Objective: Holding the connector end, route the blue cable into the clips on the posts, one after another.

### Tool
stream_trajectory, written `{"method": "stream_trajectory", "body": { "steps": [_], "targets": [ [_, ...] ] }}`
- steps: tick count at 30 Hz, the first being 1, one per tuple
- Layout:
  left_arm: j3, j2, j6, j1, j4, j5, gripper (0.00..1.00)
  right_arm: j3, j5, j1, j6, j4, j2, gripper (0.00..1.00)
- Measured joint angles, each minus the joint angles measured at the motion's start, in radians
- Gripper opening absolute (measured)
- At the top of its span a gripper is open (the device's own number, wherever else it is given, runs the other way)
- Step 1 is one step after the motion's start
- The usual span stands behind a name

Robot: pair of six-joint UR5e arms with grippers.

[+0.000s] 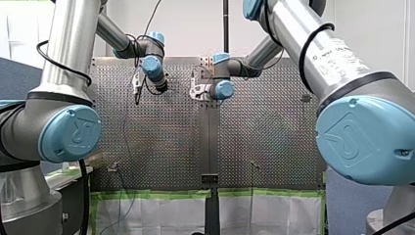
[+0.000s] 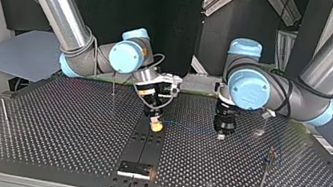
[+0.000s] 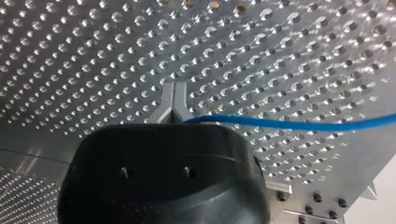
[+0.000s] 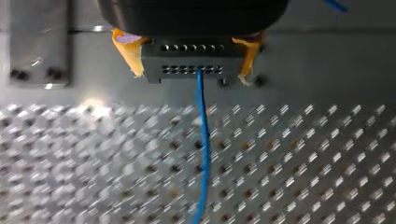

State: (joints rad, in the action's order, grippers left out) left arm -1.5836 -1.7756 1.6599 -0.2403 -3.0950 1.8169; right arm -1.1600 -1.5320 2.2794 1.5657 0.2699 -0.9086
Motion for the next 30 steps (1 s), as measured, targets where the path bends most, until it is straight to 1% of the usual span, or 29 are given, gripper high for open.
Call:
{"method": "stream_trajectory", "body": {
  "steps": [4,8,11,13,18,21,23,24,30],
  "targets": [
    [0.000,-0.004,0.000,-0.015,0.000,0.015,0.00,-0.039,-0.019,-0.011,-0.016,0.011,0.001,0.00],
    [-0.001,-0.026,-0.004,-0.031,-0.002,0.034,0.00,-0.082,-0.024,-0.020,-0.022,0.042,0.002,0.00],
    [-0.001,-0.054,-0.009,-0.048,-0.001,0.049,0.00,-0.113,-0.025,-0.026,-0.024,0.070,0.005,0.00],
    [-0.001,-0.074,-0.010,-0.062,0.003,0.062,0.00,-0.134,-0.025,-0.030,-0.029,0.082,0.010,0.00],
    [-0.001,-0.121,-0.008,-0.093,0.022,0.088,0.00,-0.177,-0.027,-0.039,-0.055,0.091,0.038,0.00],
    [-0.003,-0.148,-0.004,-0.108,0.039,0.104,0.00,-0.193,-0.029,-0.044,-0.066,0.095,0.055,0.00],
    [-0.003,-0.162,-0.002,-0.115,0.047,0.114,0.00,-0.203,-0.029,-0.048,-0.067,0.105,0.062,0.00],
    [-0.004,-0.169,-0.001,-0.120,0.053,0.119,0.00,-0.211,-0.029,-0.050,-0.065,0.114,0.064,0.00],
    [-0.039,-0.183,0.004,-0.136,0.105,0.138,0.00,-0.256,-0.028,-0.067,-0.044,0.170,0.071,0.00]
  ]
}}
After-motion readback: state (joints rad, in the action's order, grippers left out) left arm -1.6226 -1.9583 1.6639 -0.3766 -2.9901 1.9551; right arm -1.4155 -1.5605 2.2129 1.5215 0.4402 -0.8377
